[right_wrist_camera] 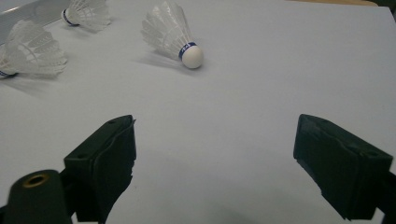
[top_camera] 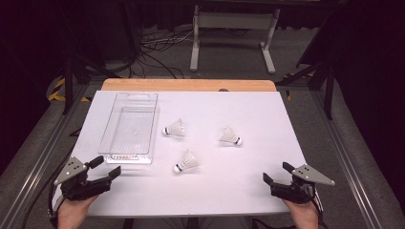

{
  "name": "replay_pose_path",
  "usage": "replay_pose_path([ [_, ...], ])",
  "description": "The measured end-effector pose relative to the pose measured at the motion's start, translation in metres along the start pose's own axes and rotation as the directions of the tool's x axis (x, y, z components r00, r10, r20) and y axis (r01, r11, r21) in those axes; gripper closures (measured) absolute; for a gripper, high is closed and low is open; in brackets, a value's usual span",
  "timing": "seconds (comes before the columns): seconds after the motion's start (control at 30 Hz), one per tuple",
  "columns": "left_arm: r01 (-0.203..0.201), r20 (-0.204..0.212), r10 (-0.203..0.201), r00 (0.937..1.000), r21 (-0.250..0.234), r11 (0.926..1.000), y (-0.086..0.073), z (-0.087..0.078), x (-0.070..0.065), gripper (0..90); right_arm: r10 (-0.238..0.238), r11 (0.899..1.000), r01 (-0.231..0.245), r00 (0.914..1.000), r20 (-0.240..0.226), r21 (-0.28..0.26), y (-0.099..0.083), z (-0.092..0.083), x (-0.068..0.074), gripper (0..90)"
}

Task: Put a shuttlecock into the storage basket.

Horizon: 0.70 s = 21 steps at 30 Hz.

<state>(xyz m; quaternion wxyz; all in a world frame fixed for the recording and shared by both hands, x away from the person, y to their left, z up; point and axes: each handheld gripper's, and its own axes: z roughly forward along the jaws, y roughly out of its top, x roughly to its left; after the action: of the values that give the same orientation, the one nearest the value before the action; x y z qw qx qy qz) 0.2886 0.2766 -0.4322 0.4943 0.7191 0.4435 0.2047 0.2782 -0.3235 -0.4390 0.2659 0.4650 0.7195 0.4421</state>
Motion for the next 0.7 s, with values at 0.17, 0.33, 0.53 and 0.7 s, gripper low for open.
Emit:
replay_pose_path([
  [0.17, -0.003, -0.001, 0.003, 1.0, 0.0, 1.0, -0.0004, -0.0005, 0.0, 22.9, 0.01, 1.0, -0.01, 0.9999, -0.002, -0.005, 0.0001, -0.0001, 0.0001, 13.8],
  [0.33, 0.004, -0.002, -0.004, 1.0, -0.001, 1.0, -0.0005, -0.001, 0.0005, 22.9, 0.008, 1.0, -0.008, 1.0, -0.005, 0.0, -0.0001, 0.0009, 0.0001, 13.7],
  [0.53, 0.005, -0.004, -0.005, 1.0, -0.002, 1.0, -0.0004, -0.0007, 0.0005, 22.9, 0.017, 1.0, -0.017, 0.9998, -0.012, -0.007, -0.0007, 0.0005, -0.0012, 13.5],
  [0.7, 0.007, -0.004, -0.007, 1.0, 0.0, 1.0, -0.0006, -0.0011, 0.0014, 22.9, 0.01, 1.0, -0.01, 0.9998, -0.016, -0.009, -0.0008, 0.0008, -0.0005, 13.4],
])
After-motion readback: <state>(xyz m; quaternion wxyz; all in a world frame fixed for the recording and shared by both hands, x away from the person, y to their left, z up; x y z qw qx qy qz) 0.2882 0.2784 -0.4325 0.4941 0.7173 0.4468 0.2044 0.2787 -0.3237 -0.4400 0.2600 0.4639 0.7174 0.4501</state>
